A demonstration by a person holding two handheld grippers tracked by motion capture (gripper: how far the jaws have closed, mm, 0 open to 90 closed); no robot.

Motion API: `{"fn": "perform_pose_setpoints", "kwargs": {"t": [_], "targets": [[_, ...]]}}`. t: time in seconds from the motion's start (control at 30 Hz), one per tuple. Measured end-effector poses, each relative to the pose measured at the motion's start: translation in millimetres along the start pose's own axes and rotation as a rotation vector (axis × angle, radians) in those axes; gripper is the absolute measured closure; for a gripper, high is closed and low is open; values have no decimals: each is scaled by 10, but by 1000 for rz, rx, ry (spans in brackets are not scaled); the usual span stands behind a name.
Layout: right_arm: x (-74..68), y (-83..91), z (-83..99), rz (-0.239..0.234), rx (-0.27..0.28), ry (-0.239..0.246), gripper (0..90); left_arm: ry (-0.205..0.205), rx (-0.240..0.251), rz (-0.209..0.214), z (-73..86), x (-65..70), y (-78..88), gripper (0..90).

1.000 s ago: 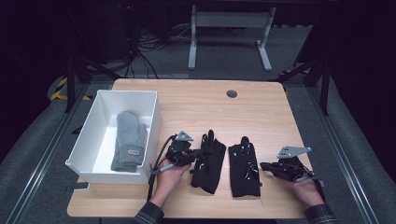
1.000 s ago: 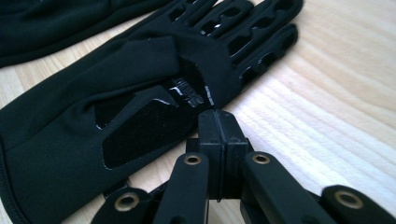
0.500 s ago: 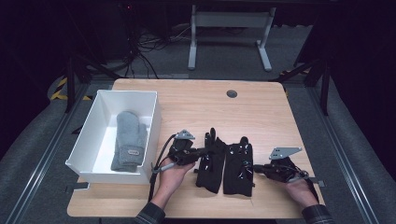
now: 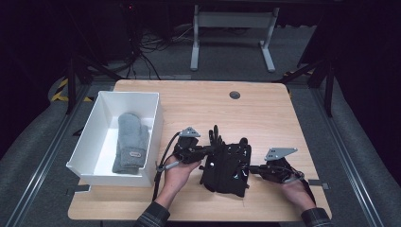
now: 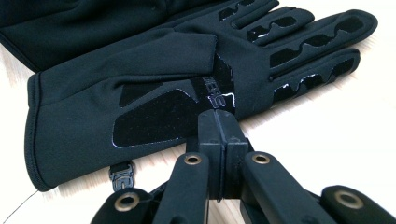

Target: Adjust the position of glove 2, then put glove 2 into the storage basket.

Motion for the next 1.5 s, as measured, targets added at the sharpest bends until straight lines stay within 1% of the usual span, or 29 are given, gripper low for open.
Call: {"fn": "perform_pose_setpoints", "kwargs": {"t": [0.1,0.5,0.63,0.93,1.23,1.33,1.5], "targets": [[-10,-26,-24,-2,0,1,900,-8,1,13,-21,26,-17,876],[-89,-127,-95,-26,1,15,900,-25,-10,27,-48,91,-69,877],[-115,-162,-125,-34,6,14,900,-22,-12,30,-47,93,-64,877],[-223,-282,-212,-58,9,37,900,-20,-22,34,-26,88,-92,877],[-258,-339,-255,-60,14,46,900,-27,-32,41,-15,115,-122,878],[-281,-365,-278,-59,13,53,900,-23,-31,43,-16,126,-137,877],[-302,-406,-317,-58,17,60,900,-19,-51,47,17,120,-203,876]]}}
Point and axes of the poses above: each handheld gripper's, and its own axes: y roughly backward along the jaws, z roughly out of its underside, x roughly to its right, the point moved 6 cm from there along -y, roughly forward along the jaws, and after that the axes turned 4 degrees about -z, right-handed, at the moved point
